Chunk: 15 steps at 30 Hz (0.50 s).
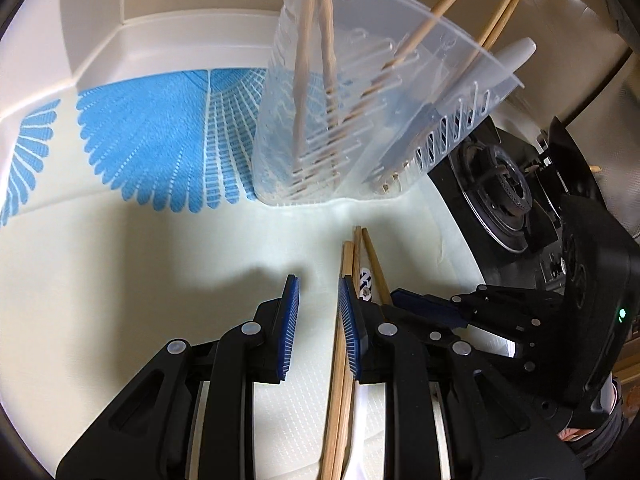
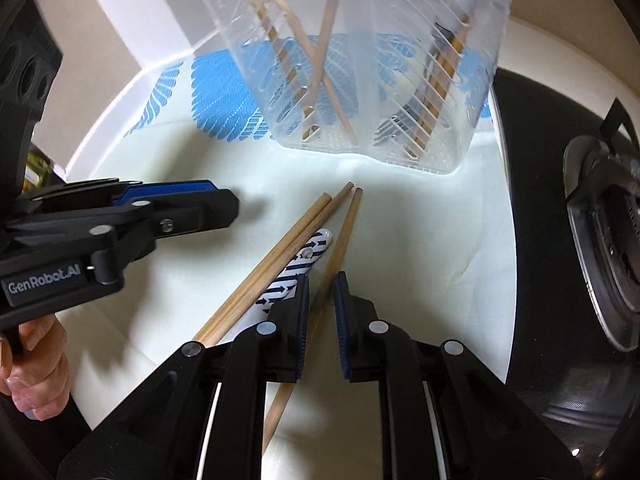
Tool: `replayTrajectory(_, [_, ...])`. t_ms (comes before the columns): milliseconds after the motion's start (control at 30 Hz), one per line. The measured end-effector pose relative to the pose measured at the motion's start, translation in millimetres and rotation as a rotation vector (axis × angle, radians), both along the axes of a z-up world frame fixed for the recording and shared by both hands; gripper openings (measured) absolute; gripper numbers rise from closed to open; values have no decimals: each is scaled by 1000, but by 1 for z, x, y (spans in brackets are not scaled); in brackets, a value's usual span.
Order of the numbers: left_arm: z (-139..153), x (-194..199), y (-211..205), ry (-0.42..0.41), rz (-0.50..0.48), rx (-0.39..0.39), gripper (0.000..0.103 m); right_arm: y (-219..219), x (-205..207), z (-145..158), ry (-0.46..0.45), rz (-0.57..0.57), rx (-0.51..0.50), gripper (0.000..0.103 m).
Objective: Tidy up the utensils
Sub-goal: 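Close the left tool on a chopstick while the right tool grasps another chopstick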
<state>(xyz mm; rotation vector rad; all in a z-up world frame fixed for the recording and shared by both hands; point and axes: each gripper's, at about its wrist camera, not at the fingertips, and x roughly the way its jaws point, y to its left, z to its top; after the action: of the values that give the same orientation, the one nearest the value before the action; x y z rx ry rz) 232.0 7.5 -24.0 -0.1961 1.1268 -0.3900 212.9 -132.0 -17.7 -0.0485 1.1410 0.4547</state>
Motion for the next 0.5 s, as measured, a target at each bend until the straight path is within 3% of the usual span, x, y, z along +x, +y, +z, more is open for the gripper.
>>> replayTrajectory(267, [-14,0,-15,36,-37,2,20,-9,3,4,-12,-53,-64,6])
replayTrajectory(400, [-16,-2,-26,34,-67,13,5,-19,9,4,-8,-89,-68,7])
replayTrajectory(500, [-23,-3,-34,47,-81,44,4,-23,12,5,-7,-97,-68,7])
